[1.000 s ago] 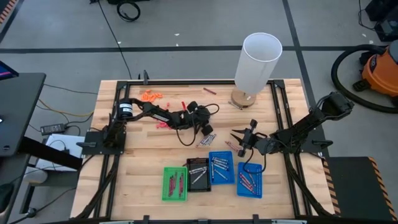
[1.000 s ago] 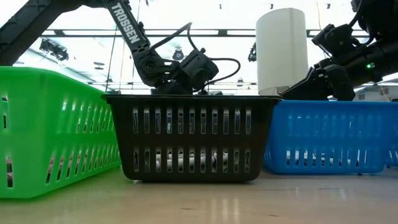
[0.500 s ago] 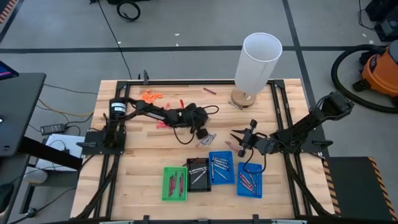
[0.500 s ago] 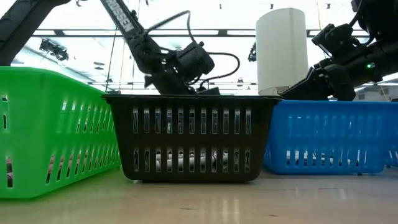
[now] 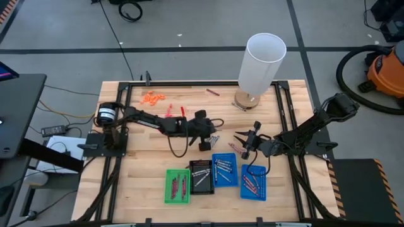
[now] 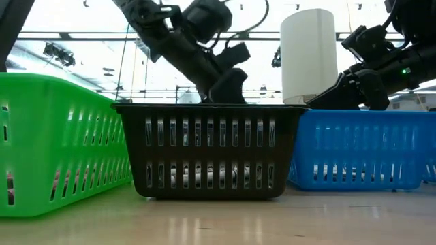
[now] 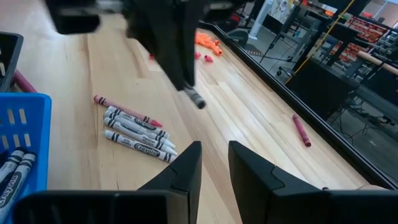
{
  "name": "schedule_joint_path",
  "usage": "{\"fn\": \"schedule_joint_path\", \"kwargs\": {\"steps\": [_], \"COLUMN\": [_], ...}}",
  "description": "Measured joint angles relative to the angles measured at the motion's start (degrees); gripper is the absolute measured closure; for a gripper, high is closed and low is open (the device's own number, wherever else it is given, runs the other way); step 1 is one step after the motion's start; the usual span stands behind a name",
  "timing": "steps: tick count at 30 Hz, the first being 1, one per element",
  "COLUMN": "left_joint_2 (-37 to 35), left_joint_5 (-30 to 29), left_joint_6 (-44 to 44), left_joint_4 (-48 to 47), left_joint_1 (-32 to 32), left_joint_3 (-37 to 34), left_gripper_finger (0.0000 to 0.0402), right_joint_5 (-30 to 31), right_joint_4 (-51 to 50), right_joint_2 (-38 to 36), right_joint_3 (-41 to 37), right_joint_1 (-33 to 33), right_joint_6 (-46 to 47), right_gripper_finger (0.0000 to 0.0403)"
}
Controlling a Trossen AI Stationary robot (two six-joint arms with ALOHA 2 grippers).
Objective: Sort crayons
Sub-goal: Put the black crayon into the left blue bin
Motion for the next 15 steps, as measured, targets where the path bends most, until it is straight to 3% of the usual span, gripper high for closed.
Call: {"fn": "schedule_joint_path", "kwargs": {"steps": [9, 15], "left_joint_2": [-0.11, -0.11], "left_joint_5": [6.66, 14.86], "left_joint_6": [4.49, 5.05], "left_joint_4": [6.06, 9.65], "left_joint_1": [-3.47, -3.47], "left_joint_3": [-0.01, 0.05], "left_gripper_finger": [0.0383, 0.0383], "right_joint_5": [0.00, 0.00], "right_joint_4": [-0.46, -0.39], "right_joint_2": [0.00, 0.00], "right_joint_3": [0.00, 0.01], "right_joint_1": [0.00, 0.00], "right_joint_6": [-0.11, -0.25], "right_gripper_finger": [0.0314, 0.0314]}}
